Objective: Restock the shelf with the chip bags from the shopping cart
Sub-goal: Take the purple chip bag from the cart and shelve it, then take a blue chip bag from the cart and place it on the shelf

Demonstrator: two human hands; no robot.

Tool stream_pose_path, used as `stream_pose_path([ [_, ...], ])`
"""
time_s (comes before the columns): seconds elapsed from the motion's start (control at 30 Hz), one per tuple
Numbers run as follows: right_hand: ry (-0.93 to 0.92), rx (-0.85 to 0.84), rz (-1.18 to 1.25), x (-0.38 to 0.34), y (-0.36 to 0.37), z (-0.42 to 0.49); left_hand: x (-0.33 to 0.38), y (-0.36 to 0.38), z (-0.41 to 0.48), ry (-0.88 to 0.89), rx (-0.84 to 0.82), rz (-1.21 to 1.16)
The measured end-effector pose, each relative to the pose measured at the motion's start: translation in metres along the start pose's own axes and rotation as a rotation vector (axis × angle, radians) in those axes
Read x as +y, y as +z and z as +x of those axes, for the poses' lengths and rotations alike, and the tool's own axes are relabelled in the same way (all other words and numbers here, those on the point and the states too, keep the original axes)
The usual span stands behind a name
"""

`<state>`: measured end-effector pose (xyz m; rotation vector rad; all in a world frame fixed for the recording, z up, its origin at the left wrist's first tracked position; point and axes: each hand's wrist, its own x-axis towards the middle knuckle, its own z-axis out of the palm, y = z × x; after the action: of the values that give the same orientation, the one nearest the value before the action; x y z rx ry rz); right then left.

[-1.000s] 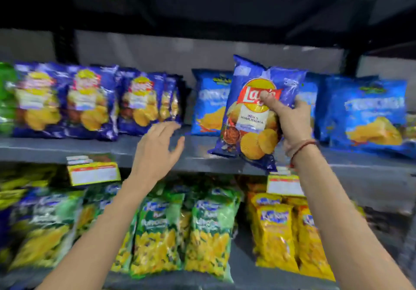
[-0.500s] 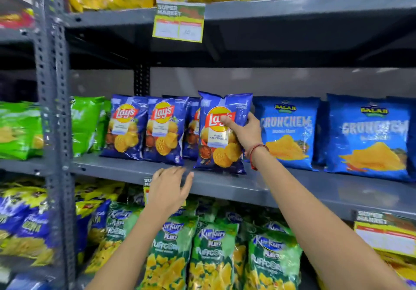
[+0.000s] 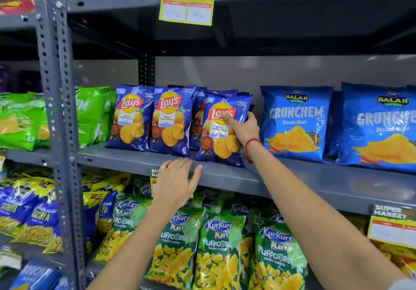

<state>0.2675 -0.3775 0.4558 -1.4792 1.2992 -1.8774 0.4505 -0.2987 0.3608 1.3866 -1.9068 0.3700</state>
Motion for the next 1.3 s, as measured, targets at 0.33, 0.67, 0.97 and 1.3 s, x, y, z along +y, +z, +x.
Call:
stream_pose_path([
  [0.33, 0.015, 0.000, -0.009, -0.009, -0.042, -0.030, 0.010, -0.004, 0.000, -0.007, 0.062, -0.085],
  [0.67, -0.132, 0.147, -0.046, -0.013, -0.201, -0.144, 0.158, 0.022, -0.027, 0.238, 0.190, -0.498],
  [0.97, 0.158, 0.478, -0.298, 0.064, -0.399, -0.289, 0.346, 0.103, -0.137, 0.658, -0.138, -0.829],
  [1.3, 0.787, 0.853, -0.476, 0.202, -0.533, -0.496, 0.477, 0.240, -0.309, 0.772, -0.950, -0.822],
])
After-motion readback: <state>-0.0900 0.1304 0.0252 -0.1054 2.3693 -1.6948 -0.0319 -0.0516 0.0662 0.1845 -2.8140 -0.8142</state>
